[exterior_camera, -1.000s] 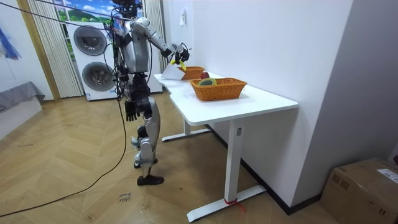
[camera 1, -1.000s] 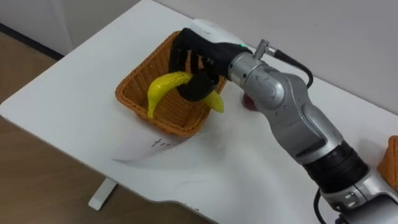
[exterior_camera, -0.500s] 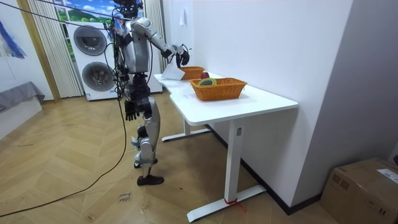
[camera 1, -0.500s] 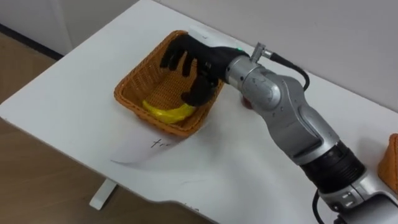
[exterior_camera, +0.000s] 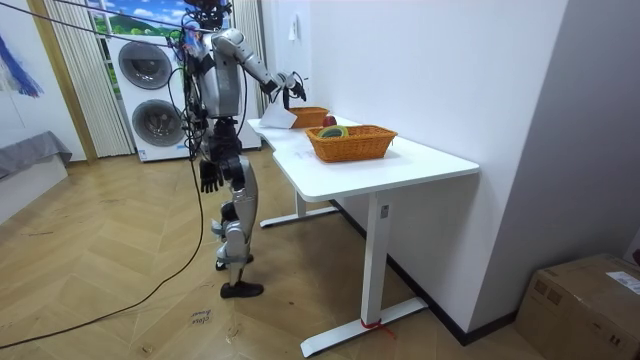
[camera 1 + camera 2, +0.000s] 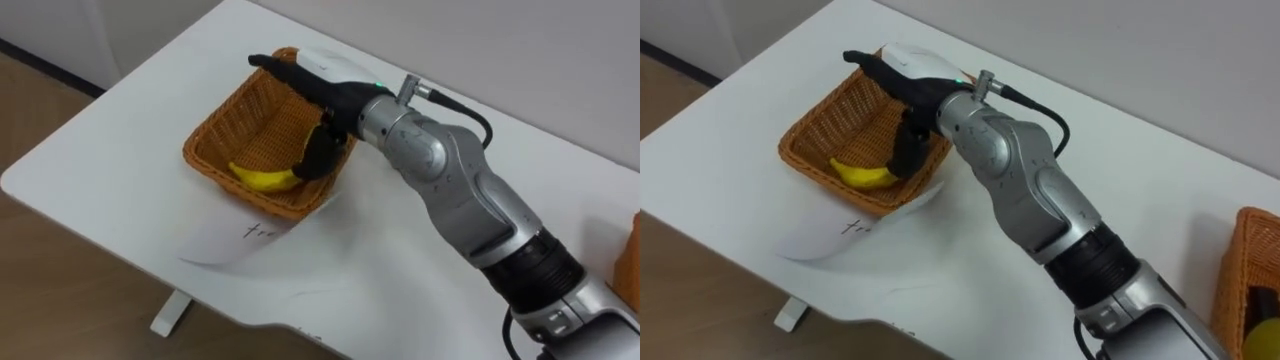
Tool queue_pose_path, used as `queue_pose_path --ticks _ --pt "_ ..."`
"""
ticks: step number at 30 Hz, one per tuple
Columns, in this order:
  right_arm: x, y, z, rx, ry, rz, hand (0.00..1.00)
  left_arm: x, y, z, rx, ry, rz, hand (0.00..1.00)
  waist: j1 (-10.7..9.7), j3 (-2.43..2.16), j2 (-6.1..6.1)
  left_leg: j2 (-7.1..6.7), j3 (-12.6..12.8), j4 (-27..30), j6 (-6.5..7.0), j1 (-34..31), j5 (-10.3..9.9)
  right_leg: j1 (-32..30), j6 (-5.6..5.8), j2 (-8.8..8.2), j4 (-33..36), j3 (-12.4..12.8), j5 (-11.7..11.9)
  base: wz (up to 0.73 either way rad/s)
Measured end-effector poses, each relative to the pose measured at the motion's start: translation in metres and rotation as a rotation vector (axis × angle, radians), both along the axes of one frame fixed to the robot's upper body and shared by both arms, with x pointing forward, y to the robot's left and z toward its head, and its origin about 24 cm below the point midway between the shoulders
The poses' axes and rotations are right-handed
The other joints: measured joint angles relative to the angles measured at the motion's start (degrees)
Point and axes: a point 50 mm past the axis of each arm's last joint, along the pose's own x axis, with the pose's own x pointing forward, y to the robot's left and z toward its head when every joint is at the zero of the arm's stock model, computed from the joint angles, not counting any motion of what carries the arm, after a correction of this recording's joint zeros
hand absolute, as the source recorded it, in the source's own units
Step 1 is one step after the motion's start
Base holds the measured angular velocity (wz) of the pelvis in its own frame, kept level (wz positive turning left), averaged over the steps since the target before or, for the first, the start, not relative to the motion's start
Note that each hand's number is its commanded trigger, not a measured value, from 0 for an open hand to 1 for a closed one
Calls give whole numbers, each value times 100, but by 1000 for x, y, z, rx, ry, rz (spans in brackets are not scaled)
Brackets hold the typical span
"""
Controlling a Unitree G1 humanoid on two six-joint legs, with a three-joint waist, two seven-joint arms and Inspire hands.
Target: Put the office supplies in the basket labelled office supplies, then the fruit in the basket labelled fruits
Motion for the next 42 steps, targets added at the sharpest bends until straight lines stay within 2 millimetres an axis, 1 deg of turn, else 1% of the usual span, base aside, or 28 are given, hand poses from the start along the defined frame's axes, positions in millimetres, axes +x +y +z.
queue_pose_path --ticks 1,3,9,11,14,17,20,21,23,25,26,27,30,31,32,35,38,40,41,42 --pt "0 0 0 0 0 0 0 0 0 0 1 2 0 0 0 -21 16 0 1 1 0 5 0 5 0 -1 0 0 0 0" --pt "0 0 0 0 0 0 0 0 0 0 9 2 1 0 0 -38 26 0 1 4 -1 11 1 12 0 -1 1 0 0 0" --pt "1 -1 -1 1 5 -3 0 0 1 0 14 2 3 0 -2 -37 26 -2 4 37 -2 13 1 60 0 -7 7 -4 0 0" --pt "4 -4 -7 0 27 -21 0 1 1 0 14 -3 2 0 -20 -39 22 -1 -2 29 -4 21 -2 93 -1 -8 7 -22 0 4" --pt "4 -5 -9 22 44 -26 0 2 0 0 13 -8 1 0 -47 -42 17 -2 10 47 -4 15 -2 95 -3 -12 9 -29 1 0" --pt "6 -9 -4 68 35 -42 0 1 0 0 14 -8 0 0 -106 -42 18 -3 6 71 -4 10 -2 109 -8 -12 10 -30 4 0" --pt "11 -20 4 173 44 -74 0 -1 2 1 22 -10 -14 0 -203 -41 20 -7 6 82 -4 11 -2 111 -9 -16 13 -34 5 0" --pt "12 -22 5 184 46 -79 0 -2 2 2 25 -11 -17 0 -213 -41 20 -7 6 82 -4 11 -2 110 -9 -16 15 -34 5 0" --pt "15 -32 10 249 51 -107 0 -4 3 2 29 -12 -22 0 -342 -39 29 -8 -3 102 -3 9 -1 121 -9 -15 15 -34 5 4" --pt "16 -39 15 323 39 -139 0 -7 2 2 27 -3 -18 0 -411 -44 52 -9 5 96 -3 12 -2 122 -9 -16 14 -26 5 0" --pt "18 -44 20 367 25 -161 0 -9 2 2 27 2 -16 0 -490 -48 69 -8 4 90 -3 8 -2 122 -9 -16 14 -28 5 0" --pt "18 -46 21 385 16 -172 0 -10 2 2 26 6 -16 0 -498 -51 82 -8 4 86 -3 8 -2 121 -9 -15 14 -24 5 0" --pt "21 -56 27 452 -23 -230 0 -12 0 1 20 9 -13 0 -598 -79 162 -8 10 87 -3 18 -2 121 -9 -14 15 11 5 -1" --pt "21 -59 28 465 -39 -245 0 -13 0 1 19 11 -13 0 -654 -97 191 -8 15 102 -2 29 -1 121 -9 -14 15 9 5 0" --pt "20 -62 27 504 -41 -259 0 -14 0 1 19 10 -14 0 -678 -101 213 -8 21 103 -2 35 -1 122 -8 -15 15 -2 5 0" --pt "20 -71 25 591 -48 -316 0 -16 -1 1 19 8 -14 0 -756 -101 244 -8 20 104 -1 33 -1 122 -8 -16 17 -6 5 0" --pt "21 -75 23 657 -27 -342 0 -17 -1 2 19 4 -15 0 -825 -98 262 -8 19 105 -2 34 -1 123 -8 -16 16 -12 5 0" --pt "22 -78 19 694 -20 -381 0 -17 -3 1 13 3 -14 0 -838 -84 313 -10 14 102 -1 89 -1 182 -8 -17 11 -19 5 0" --pt "22 -79 17 701 -18 -391 0 -17 -4 1 11 4 -13 0 -838 -88 328 -11 11 93 -1 112 -2 200 -8 -18 11 -25 5 3" --pt "22 -81 15 711 -23 -408 0 -17 -6 0 8 3 -12 0 -858 -103 354 -11 2 90 -2 118 -2 208 -7 -18 12 -32 4 0"
